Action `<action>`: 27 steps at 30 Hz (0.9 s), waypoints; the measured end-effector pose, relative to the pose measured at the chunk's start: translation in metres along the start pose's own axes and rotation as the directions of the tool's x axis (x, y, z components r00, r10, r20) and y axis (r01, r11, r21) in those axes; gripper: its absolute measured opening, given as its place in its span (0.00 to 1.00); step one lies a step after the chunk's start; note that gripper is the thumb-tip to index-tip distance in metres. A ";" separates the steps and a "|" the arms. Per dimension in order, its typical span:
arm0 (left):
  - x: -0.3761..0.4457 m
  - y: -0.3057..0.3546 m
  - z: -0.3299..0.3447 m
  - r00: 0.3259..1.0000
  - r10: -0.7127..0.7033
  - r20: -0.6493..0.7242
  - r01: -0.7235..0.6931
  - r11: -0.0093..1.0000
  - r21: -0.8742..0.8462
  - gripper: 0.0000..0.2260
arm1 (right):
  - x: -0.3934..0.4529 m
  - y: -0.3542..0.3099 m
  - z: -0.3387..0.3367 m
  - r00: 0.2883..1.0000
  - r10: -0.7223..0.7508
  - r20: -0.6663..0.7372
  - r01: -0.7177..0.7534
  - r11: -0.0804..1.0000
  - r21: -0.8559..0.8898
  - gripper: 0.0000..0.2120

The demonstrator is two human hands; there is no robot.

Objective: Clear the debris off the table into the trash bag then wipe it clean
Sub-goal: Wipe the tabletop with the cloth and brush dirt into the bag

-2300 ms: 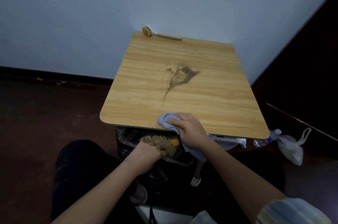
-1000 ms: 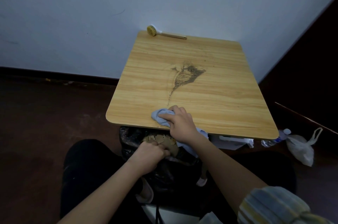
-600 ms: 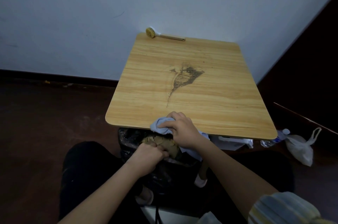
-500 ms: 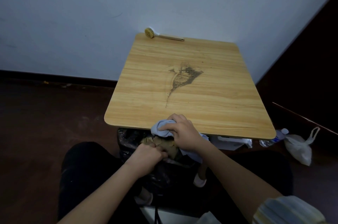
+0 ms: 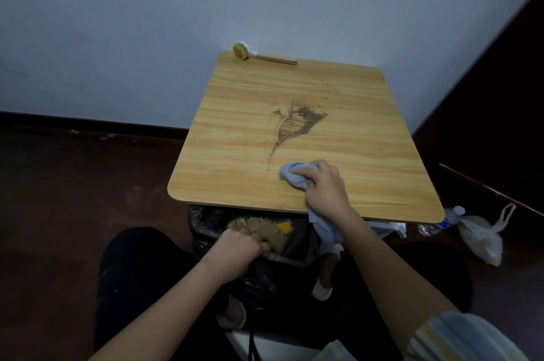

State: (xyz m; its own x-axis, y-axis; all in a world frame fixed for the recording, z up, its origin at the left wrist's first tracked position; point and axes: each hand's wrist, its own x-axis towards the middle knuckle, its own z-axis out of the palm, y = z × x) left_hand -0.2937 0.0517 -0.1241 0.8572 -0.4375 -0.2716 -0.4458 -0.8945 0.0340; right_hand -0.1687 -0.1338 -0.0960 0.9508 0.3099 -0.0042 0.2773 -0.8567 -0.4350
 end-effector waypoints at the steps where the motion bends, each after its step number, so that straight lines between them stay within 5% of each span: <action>1: 0.000 0.000 0.001 1.000 0.000 -0.002 0.000 1.000 -0.001 0.16 | 0.002 0.005 0.003 0.997 0.070 0.025 -0.070 0.998 -0.002 0.22; 4: 0.001 0.000 0.002 1.000 -0.002 0.000 0.002 1.000 -0.002 0.16 | 0.003 0.005 0.013 0.992 0.113 0.052 -0.111 0.993 -0.034 0.23; 13: 0.006 0.003 0.002 1.000 0.002 0.007 -0.002 1.000 0.001 0.16 | -0.010 -0.011 0.025 0.978 -0.157 0.137 0.168 0.983 -0.069 0.21; 27: 0.007 0.004 0.000 1.000 0.002 0.028 -0.003 1.000 0.012 0.16 | -0.023 -0.017 0.009 0.889 -0.307 0.340 0.321 0.947 0.015 0.21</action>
State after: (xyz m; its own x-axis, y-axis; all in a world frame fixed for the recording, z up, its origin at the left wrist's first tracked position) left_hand -0.2895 0.0451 -0.1262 0.8486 -0.4369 -0.2982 -0.4512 -0.8921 0.0230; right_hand -0.1966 -0.1233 -0.0964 0.7132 0.6784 -0.1766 0.5657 -0.7058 -0.4264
